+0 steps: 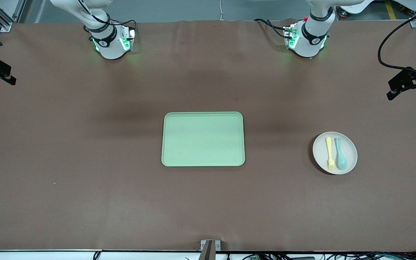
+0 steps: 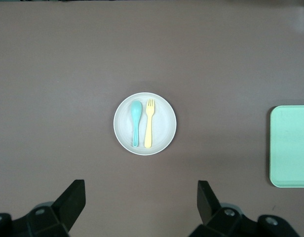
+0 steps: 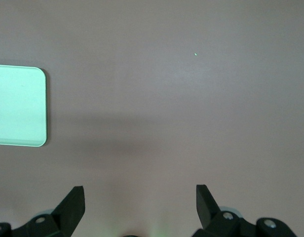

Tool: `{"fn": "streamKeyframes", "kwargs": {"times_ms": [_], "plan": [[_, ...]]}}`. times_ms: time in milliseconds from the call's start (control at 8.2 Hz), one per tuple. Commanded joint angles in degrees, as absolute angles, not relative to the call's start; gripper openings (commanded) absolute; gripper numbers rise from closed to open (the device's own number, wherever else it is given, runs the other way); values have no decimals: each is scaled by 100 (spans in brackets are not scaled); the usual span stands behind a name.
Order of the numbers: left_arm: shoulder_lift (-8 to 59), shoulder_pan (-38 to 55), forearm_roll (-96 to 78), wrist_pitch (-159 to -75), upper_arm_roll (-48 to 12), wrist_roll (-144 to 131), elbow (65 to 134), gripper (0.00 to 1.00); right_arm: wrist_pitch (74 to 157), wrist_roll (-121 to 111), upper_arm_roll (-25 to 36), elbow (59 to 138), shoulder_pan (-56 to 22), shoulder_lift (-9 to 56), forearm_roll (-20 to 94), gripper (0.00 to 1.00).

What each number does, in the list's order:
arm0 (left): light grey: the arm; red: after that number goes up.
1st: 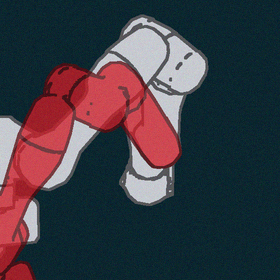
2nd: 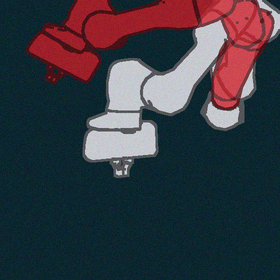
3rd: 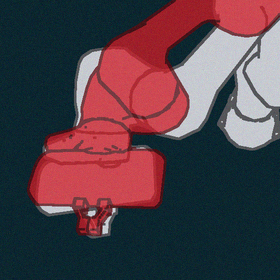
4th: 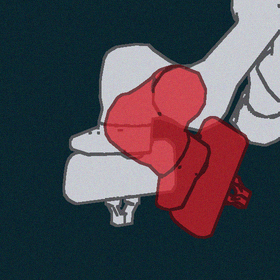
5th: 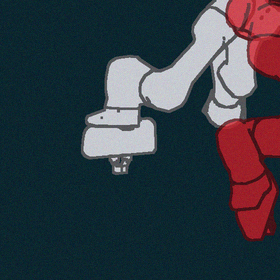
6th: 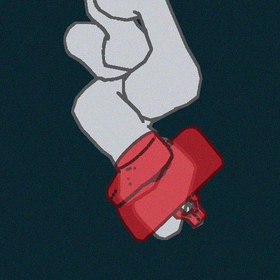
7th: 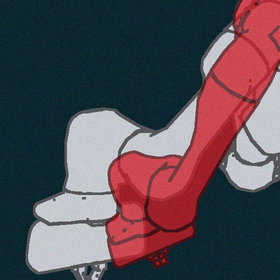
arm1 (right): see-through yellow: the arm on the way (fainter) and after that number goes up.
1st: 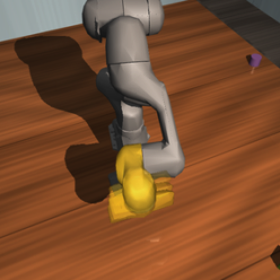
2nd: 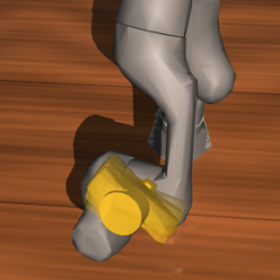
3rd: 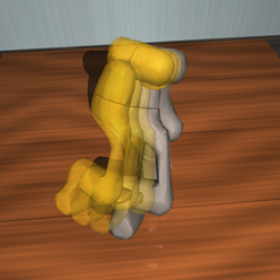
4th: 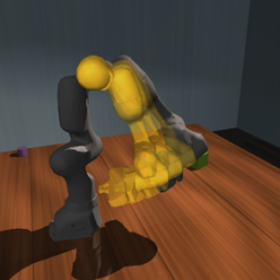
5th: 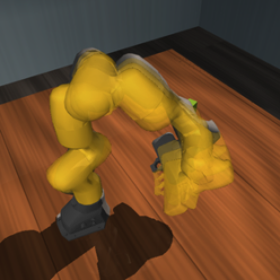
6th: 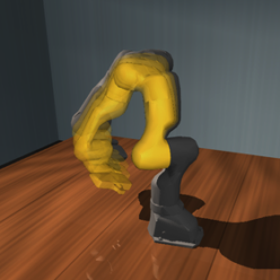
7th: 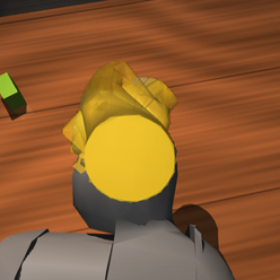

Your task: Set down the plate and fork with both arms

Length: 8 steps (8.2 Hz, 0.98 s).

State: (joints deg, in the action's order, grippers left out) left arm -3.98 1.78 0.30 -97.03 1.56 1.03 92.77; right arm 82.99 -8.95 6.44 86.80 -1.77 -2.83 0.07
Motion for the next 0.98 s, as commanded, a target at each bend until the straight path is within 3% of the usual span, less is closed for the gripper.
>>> {"fn": "streamKeyframes", "kwargs": {"times_ms": [0, 366, 854], "plan": [[-264, 132, 0, -9475, 123, 167, 9000, 100, 8209, -773, 642, 8604, -229, -264, -79, 100], [121, -112, -167, -9703, 167, -412, 9017, 100, 8209, -773, 642, 8622, -229, -264, -79, 100], [1736, -974, -438, -10280, 150, 1233, 9026, 99, 8209, -668, 642, 8657, -246, -255, -79, 100]]}}
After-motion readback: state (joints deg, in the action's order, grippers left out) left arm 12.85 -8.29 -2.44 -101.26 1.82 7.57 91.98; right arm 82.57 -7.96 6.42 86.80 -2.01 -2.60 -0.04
